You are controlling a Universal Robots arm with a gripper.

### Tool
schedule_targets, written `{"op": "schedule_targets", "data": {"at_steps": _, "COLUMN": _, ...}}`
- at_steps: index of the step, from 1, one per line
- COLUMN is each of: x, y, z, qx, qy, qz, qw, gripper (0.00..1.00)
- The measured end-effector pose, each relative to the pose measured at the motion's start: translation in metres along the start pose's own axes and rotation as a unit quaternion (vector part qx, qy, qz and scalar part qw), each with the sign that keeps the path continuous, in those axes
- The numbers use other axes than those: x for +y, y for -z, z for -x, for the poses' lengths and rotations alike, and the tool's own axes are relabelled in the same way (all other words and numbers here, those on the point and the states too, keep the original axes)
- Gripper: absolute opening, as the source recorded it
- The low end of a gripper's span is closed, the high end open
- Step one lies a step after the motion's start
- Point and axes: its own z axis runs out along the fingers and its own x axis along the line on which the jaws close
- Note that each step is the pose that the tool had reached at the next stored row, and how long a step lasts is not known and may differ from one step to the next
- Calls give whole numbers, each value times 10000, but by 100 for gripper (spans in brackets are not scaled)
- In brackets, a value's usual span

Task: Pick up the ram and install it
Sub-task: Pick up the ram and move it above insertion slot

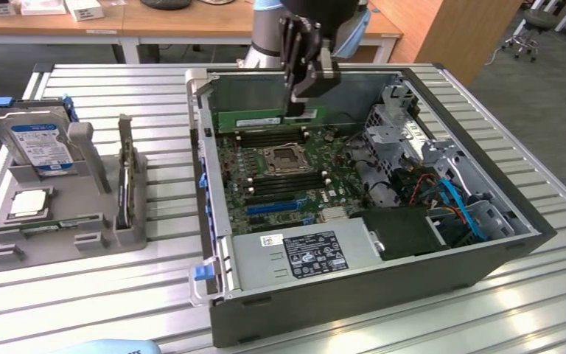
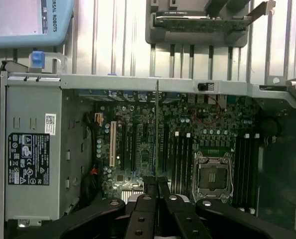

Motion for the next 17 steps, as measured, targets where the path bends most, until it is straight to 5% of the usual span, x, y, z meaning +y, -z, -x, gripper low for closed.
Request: {"op": "schedule_targets", "data": {"at_steps": 17, "x": -557, "y": 19, "z": -9, "qx": 1, "qy": 25, "qz": 0, "qw": 10000, "gripper": 12}}
